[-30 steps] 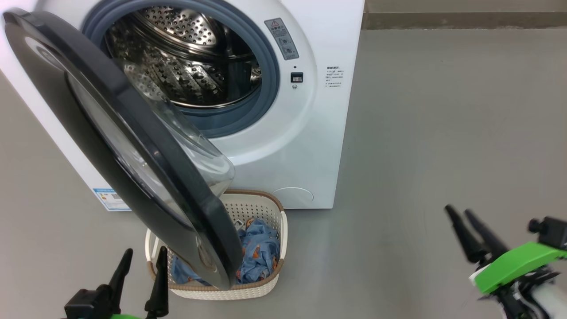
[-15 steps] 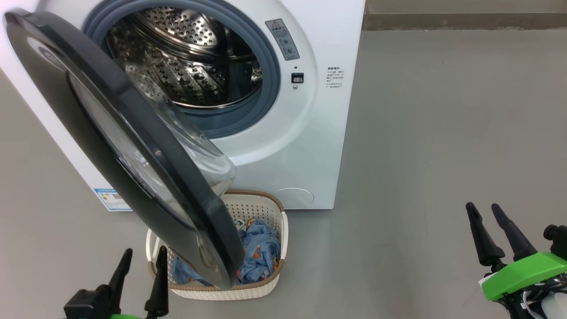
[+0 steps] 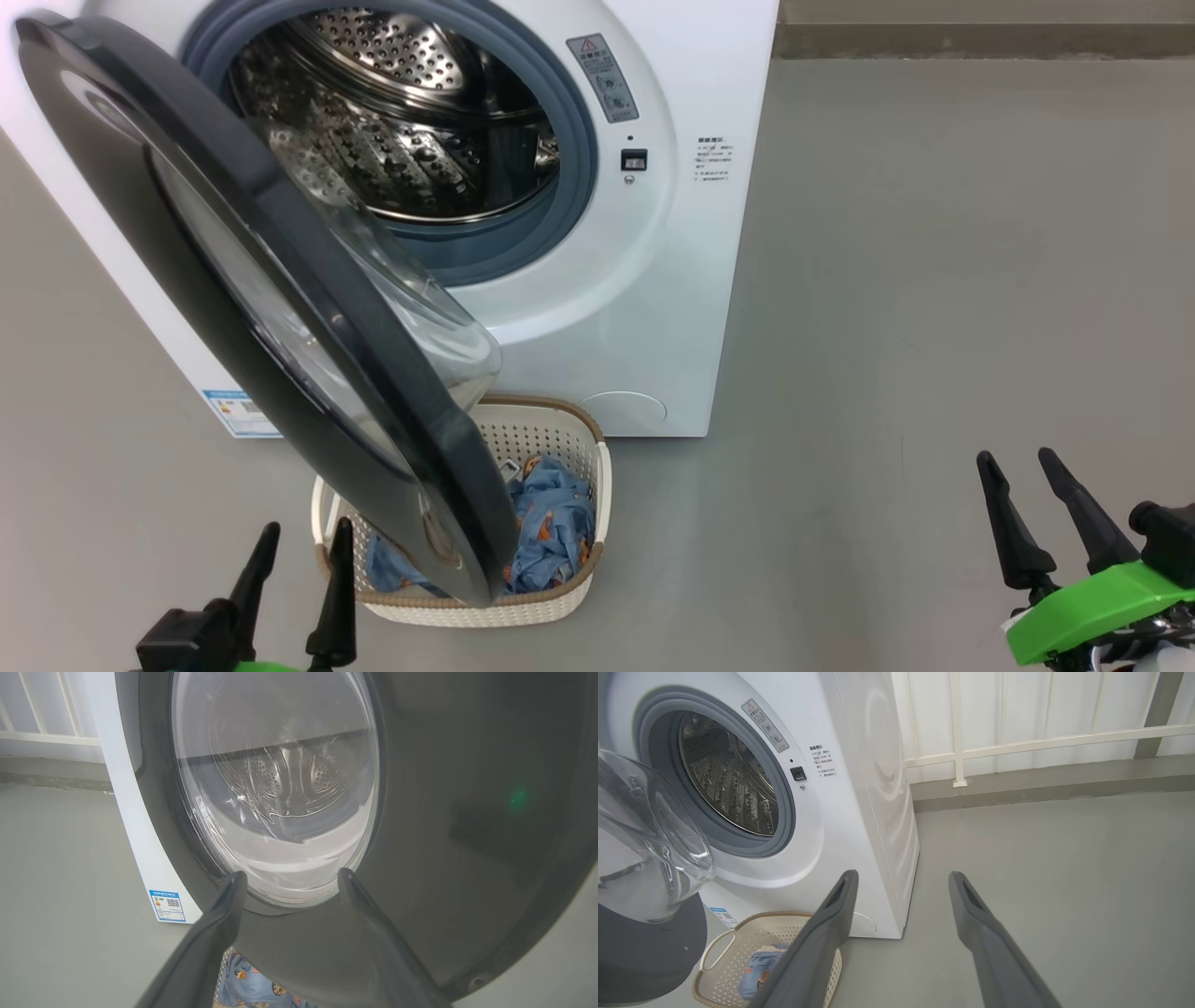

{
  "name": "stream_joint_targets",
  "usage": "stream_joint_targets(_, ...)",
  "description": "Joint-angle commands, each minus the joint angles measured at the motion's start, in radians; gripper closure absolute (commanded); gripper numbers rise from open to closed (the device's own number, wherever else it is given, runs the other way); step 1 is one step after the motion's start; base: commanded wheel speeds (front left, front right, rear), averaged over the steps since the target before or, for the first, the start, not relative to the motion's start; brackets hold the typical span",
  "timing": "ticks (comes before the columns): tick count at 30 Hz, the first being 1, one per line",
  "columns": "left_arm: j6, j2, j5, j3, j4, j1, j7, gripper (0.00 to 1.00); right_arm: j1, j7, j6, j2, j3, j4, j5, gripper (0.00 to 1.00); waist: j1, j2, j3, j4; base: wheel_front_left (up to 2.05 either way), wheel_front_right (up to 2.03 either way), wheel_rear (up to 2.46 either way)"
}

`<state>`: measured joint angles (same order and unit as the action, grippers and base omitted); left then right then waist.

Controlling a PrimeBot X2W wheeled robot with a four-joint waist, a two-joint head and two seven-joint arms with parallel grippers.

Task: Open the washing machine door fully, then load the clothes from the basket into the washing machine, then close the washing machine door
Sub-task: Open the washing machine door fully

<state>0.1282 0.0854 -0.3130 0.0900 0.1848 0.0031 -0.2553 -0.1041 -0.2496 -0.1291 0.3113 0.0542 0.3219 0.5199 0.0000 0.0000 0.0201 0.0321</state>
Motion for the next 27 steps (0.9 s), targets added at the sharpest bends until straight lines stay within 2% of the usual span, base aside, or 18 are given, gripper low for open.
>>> stream_joint_targets(1, 0.003, 0.011, 0.004, -0.031, -0.027, -0.020, -0.006, 0.00, 0.009, -0.012, -0.002, 0.010, 0.002, -0.023, -0.032, 0.00, 0.0000, 0.0000, 0.002, 0.003, 0.00, 0.00, 0.00)
stream_joint_targets(9, 0.003, 0.010, -0.006, -0.029, -0.024, -0.034, -0.006, 0.00, 0.034, -0.012, -0.002, -0.008, -0.027, -0.020, -0.109, 0.00, 0.0000, 0.0000, 0.019, 0.012, 0.00, 0.00, 0.00)
stream_joint_targets(20, 0.003, 0.015, -0.017, -0.033, -0.028, -0.048, -0.006, 0.00, 0.040, -0.012, -0.002, -0.032, -0.052, -0.023, -0.138, 0.00, 0.0000, 0.0000, 0.031, 0.012, 0.00, 0.00, 0.00)
stream_joint_targets(21, 0.003, 0.014, -0.019, -0.036, -0.029, -0.049, -0.006, 0.13, 0.041, -0.012, -0.002, -0.033, -0.052, -0.024, -0.140, 0.00, 0.0000, 0.0000, 0.031, 0.012, 0.00, 0.00, 0.00)
stream_joint_targets(22, 0.003, 0.013, -0.022, -0.041, -0.031, -0.051, -0.006, 0.60, 0.042, -0.012, -0.002, -0.033, -0.053, -0.025, -0.141, 0.00, 0.0000, 0.0000, 0.030, 0.014, 0.00, 0.00, 0.00)
stream_joint_targets(23, 0.003, 0.011, -0.025, -0.047, -0.037, -0.054, -0.006, 0.90, 0.042, -0.012, -0.002, -0.034, -0.053, -0.026, -0.142, 0.00, 0.0000, 0.0000, 0.030, 0.015, 0.00, 0.00, 0.00)
stream_joint_targets(24, 0.003, 0.009, -0.028, -0.051, -0.045, -0.056, -0.006, 1.00, 0.043, -0.012, -0.002, -0.034, -0.054, -0.028, -0.144, 0.00, 0.0000, 0.0000, 0.030, 0.017, 0.00, 0.00, 0.00)
stream_joint_targets(27, 0.003, 0.004, -0.039, -0.065, -0.085, -0.064, -0.006, 1.00, 0.044, -0.012, -0.002, -0.036, -0.059, -0.035, -0.143, 0.00, 0.0000, 0.0000, 0.031, 0.023, 0.00, 0.00, 0.00)
